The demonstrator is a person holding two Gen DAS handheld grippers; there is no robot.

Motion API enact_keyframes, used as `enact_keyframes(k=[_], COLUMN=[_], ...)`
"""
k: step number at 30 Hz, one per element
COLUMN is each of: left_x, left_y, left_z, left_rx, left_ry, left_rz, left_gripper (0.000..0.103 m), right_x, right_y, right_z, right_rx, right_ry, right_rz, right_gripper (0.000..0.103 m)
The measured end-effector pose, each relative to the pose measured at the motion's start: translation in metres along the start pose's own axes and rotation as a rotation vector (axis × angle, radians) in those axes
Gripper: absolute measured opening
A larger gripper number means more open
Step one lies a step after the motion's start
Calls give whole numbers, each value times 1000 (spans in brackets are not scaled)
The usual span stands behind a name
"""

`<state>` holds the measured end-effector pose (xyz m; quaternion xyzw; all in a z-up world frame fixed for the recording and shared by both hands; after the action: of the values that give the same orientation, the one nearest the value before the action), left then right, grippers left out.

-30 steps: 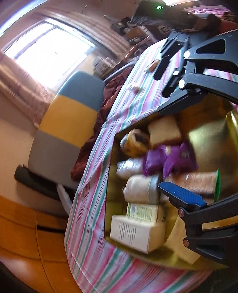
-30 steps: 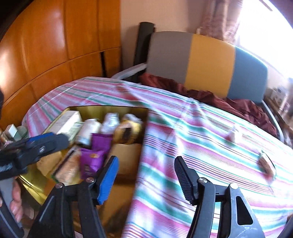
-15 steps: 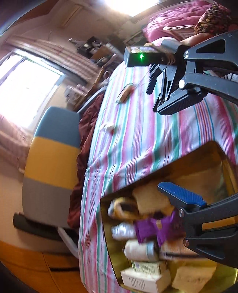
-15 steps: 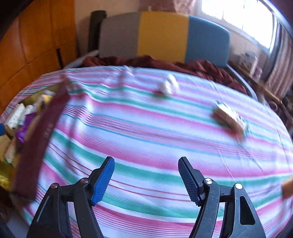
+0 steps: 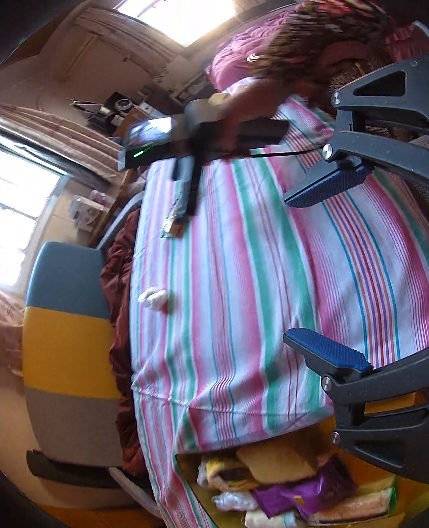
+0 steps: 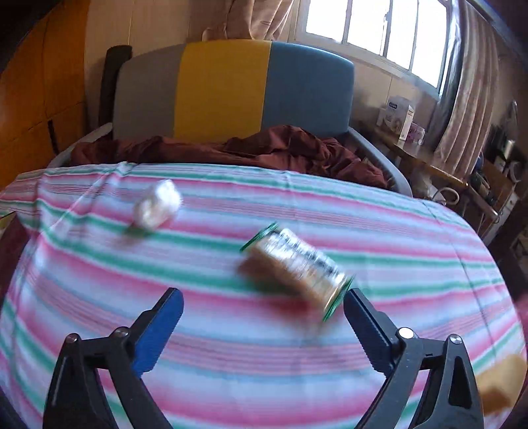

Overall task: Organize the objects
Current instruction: 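Grasp the green-edged cracker packet on the sheet with the right tool, then grasp the clear bag of white cotton with the left tool while the right tool holds the crackers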

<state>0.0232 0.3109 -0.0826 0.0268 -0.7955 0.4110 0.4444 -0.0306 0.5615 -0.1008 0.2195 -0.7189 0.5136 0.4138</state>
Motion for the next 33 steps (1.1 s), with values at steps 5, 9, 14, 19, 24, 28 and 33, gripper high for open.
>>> enact_keyframes(k=[5,9,14,19,24,28,33], left_x=[-7,-7,0,27,57,80,106], left_y=[6,16,27,41,67,105,149], left_z=[1,2,1,-3,-3,5,19], left_rx=[11,19,31,55,77,109,187], left_ry=[9,14,-1,11,25,30,64], left_rz=[41,68,78,52,46,57,50], left_gripper=[77,77,77,77,77,77,77], right_x=[14,6,-9,-18,-21,-22,-23], right_y=[45,66,70,64,62,60,58], right_z=[-22,-26,-26,-17,-15,-14,-12], right_rx=[15,76,126,111,100,91,70], right_ry=[-38,-46,55,100,132,129,111], right_rz=[50,103,138,132,125,111,97], right_gripper=[99,93,68,53,53,52,51])
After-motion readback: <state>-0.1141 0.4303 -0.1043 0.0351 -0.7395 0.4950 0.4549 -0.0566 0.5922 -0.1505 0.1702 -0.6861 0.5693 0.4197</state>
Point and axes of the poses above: each gripper's, at about its wrist camera, not at the fingertips, and y roughly the way its jaws point, z to its left, x to its top, the point moved 7 cm from there along y, roughly the way its jaws point, and after that the axes turned 10 degrees about -z, right-handed, at the moved point
